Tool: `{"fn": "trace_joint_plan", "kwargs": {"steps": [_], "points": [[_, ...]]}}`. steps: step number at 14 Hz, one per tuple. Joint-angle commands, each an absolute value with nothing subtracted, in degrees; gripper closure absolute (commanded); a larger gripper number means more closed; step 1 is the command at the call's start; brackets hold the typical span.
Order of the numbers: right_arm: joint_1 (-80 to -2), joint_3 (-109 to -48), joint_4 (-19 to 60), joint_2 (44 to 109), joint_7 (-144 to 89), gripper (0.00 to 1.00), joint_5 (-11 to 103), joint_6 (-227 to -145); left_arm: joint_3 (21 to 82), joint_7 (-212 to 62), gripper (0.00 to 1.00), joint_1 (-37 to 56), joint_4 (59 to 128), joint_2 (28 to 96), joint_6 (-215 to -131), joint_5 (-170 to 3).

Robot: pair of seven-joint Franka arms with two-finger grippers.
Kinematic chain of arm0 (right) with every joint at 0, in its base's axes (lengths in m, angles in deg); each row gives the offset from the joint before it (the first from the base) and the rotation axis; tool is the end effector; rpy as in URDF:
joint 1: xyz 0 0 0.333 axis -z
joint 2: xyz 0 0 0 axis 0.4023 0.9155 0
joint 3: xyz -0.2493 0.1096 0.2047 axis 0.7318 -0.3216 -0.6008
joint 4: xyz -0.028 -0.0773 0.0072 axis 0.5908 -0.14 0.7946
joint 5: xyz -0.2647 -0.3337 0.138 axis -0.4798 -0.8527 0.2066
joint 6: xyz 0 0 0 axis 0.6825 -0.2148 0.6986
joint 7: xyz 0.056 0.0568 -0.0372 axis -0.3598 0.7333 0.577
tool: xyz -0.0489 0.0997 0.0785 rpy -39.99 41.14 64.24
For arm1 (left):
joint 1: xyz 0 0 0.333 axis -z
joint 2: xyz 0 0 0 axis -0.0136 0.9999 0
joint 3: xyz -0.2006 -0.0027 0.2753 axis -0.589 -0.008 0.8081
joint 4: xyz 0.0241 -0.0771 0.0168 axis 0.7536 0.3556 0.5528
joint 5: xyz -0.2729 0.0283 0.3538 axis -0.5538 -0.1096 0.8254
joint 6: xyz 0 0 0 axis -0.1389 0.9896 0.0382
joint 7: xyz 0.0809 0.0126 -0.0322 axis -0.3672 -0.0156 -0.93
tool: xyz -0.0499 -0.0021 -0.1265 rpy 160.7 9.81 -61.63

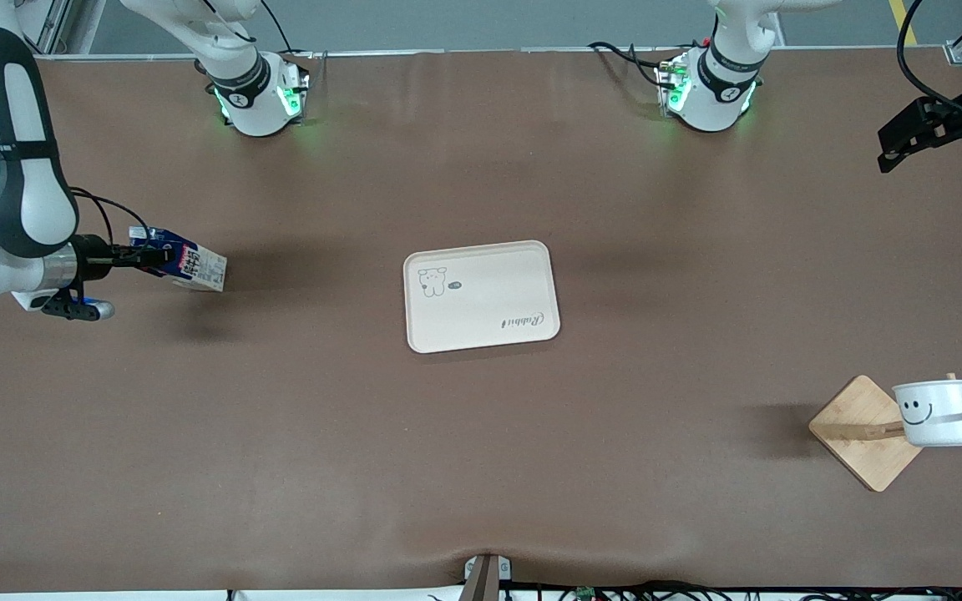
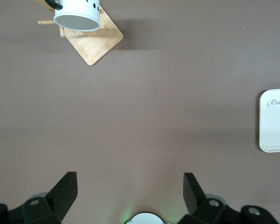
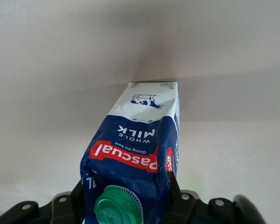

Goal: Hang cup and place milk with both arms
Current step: 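Lower the milk carton onto the table with the right gripper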

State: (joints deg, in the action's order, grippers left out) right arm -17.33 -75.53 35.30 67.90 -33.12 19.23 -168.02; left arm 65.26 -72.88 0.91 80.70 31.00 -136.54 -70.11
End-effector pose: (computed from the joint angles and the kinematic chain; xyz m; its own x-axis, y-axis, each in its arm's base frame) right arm 0.5567 -0.1209 0.2720 0.8710 -0.0765 -0.4852 -0.1958 -0.9600 -0.2002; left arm 0.5602 -0.0367 0.6863 0.9999 0.0096 -0.0121 0.0086 -0.9965 -0.0829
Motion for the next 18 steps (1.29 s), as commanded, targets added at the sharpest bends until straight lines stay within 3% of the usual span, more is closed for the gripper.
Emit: {"fn": "trace_joint_plan", "kwargs": {"steps": [1, 6, 10, 13, 18], "points": [[-16.1, -76.2, 36.1, 68.1, -34.1, 0.30, 20.2, -168.5, 65.5, -71.9, 0.00, 0.7, 81.5, 29.3, -135.9, -71.2], [-16.1, -76.2, 36.0, 68.1, -34.2, 0.18, 20.2, -168.5, 65.1, -71.9, 0.00, 0.7, 81.6, 29.0, -135.8, -71.2], [-16.0, -76.2, 36.0, 68.2, -34.9, 0.17, 20.2, -168.5, 64.8, -71.8, 0.00, 0.9, 81.6, 28.6, -135.8, -71.3], [-15.9, -76.2, 35.7, 68.2, -34.9, 0.00, 20.2, -168.4, 64.6, -71.6, 0.00, 1.1, 81.6, 28.2, -134.7, -72.1], [-15.9, -76.2, 34.9, 68.2, -34.9, 0.00, 20.2, -168.2, 62.8, -71.9, 0.00, 1.2, 81.4, 28.6, -135.1, -72.9]]}}
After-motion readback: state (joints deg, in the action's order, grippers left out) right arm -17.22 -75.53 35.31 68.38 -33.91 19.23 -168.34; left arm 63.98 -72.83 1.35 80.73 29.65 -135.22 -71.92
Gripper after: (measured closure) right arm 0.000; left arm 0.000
